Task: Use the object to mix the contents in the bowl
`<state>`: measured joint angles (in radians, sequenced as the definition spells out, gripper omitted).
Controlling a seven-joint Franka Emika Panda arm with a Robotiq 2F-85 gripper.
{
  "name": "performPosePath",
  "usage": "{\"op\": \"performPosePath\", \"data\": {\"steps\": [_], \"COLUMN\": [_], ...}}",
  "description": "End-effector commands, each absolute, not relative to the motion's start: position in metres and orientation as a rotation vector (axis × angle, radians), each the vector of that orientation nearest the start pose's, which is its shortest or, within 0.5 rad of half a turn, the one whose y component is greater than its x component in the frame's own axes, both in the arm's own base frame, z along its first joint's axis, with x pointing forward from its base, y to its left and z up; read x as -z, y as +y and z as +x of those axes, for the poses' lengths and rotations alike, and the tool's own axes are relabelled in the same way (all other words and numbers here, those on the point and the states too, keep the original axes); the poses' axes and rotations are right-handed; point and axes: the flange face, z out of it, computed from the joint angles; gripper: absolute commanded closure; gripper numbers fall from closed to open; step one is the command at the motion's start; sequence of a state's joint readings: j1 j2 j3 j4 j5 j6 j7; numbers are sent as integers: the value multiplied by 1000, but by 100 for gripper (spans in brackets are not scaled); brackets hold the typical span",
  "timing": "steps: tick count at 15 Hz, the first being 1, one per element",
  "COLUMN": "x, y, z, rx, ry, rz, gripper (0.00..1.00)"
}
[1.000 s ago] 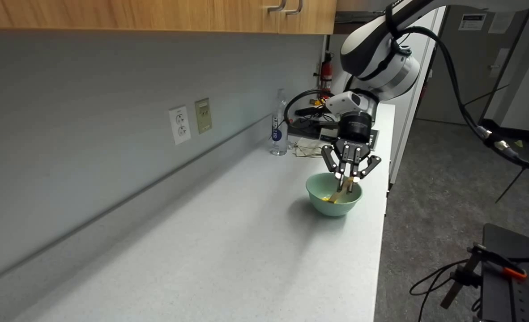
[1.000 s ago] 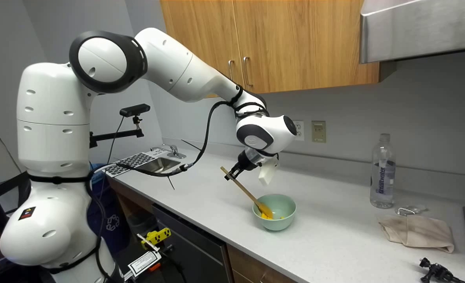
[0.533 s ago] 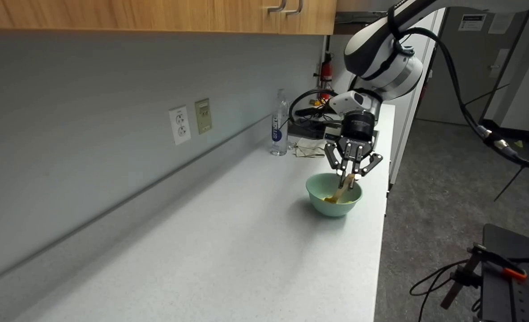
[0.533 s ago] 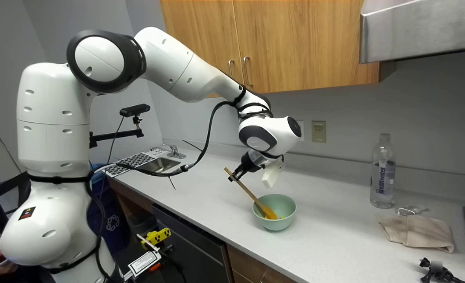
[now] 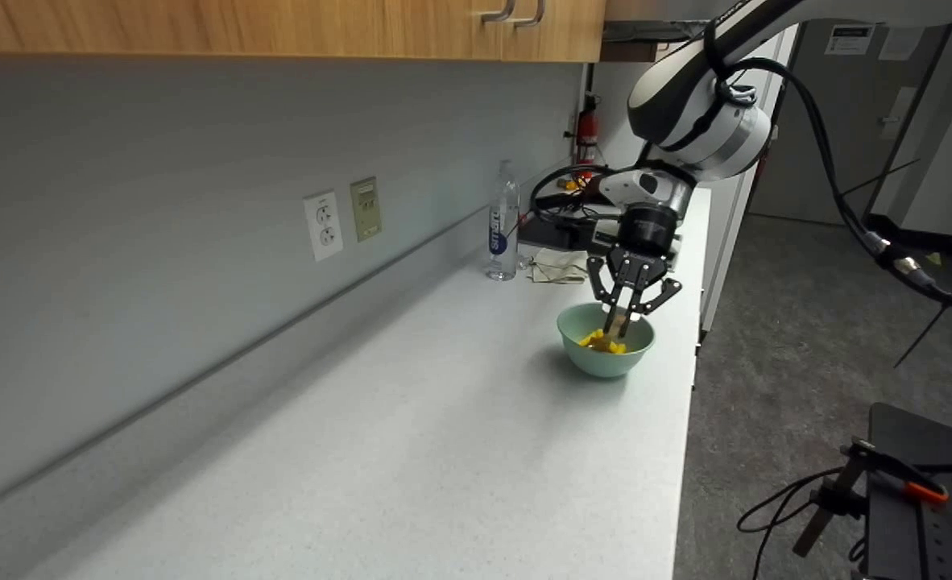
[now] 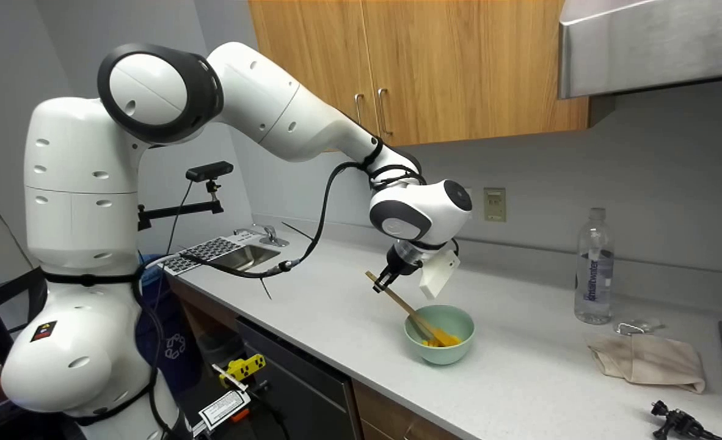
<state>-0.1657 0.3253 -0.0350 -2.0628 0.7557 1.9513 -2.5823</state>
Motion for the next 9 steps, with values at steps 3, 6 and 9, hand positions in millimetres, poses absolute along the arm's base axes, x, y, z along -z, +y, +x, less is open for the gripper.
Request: {"op": "performPosePath", "data": {"steps": [3,6,9], "x": [-269,-273,-272], "y": [-27,-17,-22], "z": [545,544,543], "rx": [795,867,842], "ry": [-2071,-2012,-2009], "rz": [-1327,-1257,-1299], "gripper": [96,96,96]}}
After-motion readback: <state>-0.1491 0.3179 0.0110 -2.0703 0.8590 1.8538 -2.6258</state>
